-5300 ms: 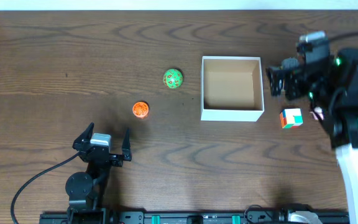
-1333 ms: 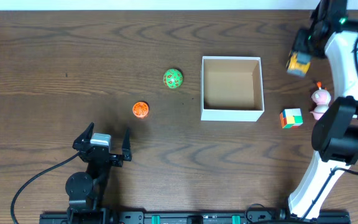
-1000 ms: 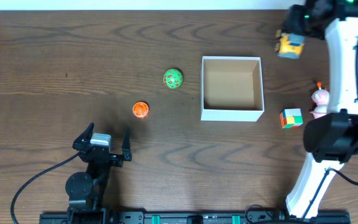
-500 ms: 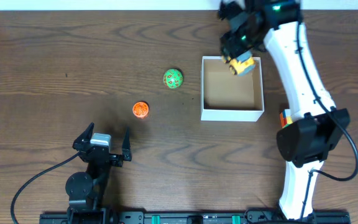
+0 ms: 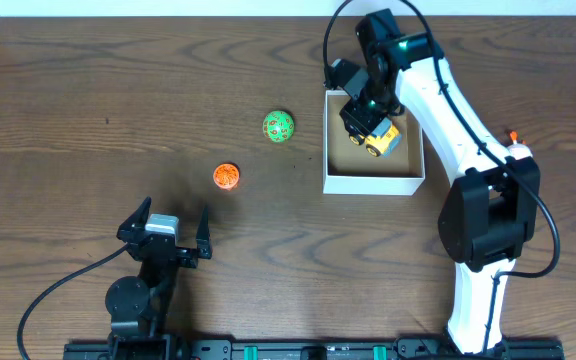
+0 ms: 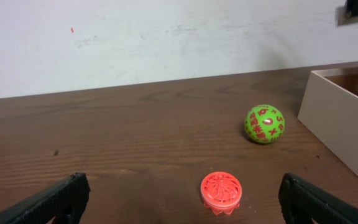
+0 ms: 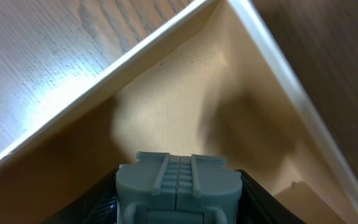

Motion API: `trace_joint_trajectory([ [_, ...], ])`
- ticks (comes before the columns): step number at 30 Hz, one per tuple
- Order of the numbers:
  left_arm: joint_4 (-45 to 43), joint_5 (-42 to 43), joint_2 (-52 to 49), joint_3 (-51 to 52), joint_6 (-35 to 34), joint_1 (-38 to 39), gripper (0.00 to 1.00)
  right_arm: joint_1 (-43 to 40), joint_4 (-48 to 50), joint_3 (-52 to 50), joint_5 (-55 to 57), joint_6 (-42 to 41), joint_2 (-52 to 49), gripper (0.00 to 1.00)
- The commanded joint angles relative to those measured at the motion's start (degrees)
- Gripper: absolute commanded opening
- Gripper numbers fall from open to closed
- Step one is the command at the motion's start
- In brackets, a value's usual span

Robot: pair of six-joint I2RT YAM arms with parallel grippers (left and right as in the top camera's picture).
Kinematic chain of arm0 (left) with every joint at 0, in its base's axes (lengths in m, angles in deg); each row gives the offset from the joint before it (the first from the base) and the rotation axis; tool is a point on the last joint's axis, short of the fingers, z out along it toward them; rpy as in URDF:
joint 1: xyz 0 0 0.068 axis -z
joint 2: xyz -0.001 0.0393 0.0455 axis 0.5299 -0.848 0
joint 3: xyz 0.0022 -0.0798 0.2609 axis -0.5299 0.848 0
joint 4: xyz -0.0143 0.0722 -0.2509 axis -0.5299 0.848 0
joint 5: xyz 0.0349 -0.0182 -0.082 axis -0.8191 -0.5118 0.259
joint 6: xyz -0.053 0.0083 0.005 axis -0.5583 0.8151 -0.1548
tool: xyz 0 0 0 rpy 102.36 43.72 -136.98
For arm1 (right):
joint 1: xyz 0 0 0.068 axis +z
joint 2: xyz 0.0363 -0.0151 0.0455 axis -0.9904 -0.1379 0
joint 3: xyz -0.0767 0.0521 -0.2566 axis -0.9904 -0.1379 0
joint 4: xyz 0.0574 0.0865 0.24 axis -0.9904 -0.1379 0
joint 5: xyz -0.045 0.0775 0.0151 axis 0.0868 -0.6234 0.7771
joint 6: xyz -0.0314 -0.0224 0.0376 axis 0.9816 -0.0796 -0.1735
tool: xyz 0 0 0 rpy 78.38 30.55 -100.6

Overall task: Pack container
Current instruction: 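Lift the truck with the right gripper and lower it into the box, then move the right gripper to the colour cube and grasp it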

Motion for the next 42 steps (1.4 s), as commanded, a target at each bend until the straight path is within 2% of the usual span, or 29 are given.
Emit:
trace_joint_trajectory([
  [1,1.81,0.39,0.00,1.05,0.35,-0.28,0.98,0.04,1.81,-2.27,0.17,1.62,0.20,0.48],
  [7,1.81,0.39,0.00,1.05,0.35,-0.28,0.98,0.00,7.74,-7.61,0.15,1.55,0.13,0.48],
  [17,1.81,0.39,0.00,1.05,0.35,-0.28,0.98,-0.61,9.22,-9.09,0.17,1.31,0.13,0.62],
  [19,1.81,0.39,0.00,1.05,0.35,-0.28,0.98,-0.61,9.33,-9.09,0.20,0.92,0.13,0.68],
  [24,1.81,0.39,0.00,1.05,0.35,-0.28,0.98,-0.59,9.62,-7.58,0.52,-0.68,0.15,0.72],
  [27,1.81,0.39,0.00,1.05,0.35,-0.28,0.98,-0.61,7.61,-2.69,1.27,-4.24,0.26,0.74],
  [31,1.84,0.39,0.00,1.05,0.35,-0.28,0.98,-0.66,1.29,8.74,1.29,-8.33,0.28,0.79],
  [35,1.81,0.39,0.00,1.05,0.35,-0.28,0.98,-0.81,-6.78,22.69,3.39,-12.52,0.28,0.98],
  [42,1.84,0.39,0.00,1.05,0.35,-0.28,0.98,-3.76,-23.82,40.37,14.84,-24.41,0.28,0.99],
])
